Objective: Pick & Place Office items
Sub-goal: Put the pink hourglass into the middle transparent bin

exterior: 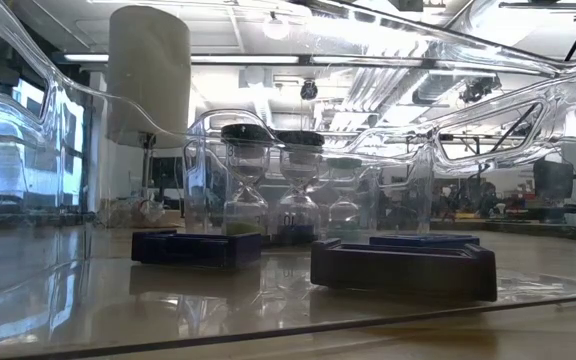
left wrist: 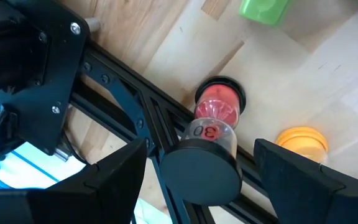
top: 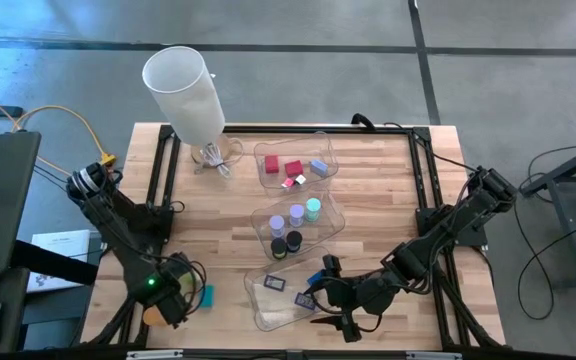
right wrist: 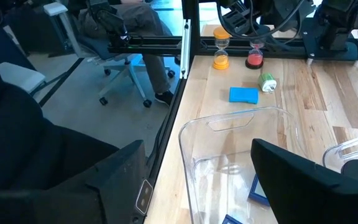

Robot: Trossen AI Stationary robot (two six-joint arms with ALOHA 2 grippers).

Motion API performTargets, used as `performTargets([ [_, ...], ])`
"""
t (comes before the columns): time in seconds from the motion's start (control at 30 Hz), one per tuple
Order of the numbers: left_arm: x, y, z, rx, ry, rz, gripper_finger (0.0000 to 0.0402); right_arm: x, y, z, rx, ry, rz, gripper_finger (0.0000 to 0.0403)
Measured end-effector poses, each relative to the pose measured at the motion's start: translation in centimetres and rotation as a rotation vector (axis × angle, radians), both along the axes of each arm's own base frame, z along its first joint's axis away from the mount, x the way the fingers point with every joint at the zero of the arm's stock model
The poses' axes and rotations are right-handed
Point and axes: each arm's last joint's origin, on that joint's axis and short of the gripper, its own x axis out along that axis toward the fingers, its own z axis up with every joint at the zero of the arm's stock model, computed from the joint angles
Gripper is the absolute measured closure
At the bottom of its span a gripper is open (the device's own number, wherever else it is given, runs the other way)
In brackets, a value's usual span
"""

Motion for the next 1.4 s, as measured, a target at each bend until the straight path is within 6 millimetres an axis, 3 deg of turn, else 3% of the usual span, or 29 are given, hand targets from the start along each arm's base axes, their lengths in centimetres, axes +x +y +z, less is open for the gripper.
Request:
performTargets([
  [0.6,-1.7,-0.6,-0.4,0.051,-0.014,-0.058,0.0112,0.1,0.1,0.2,0.023,-0.022,-0.006,0.0119],
  [1.4,-2.9,-1.5,-1.6,0.042,-0.036,-0.002,0.0112,0.2,0.1,0.4,0.034,-0.032,-0.008,0.0119],
])
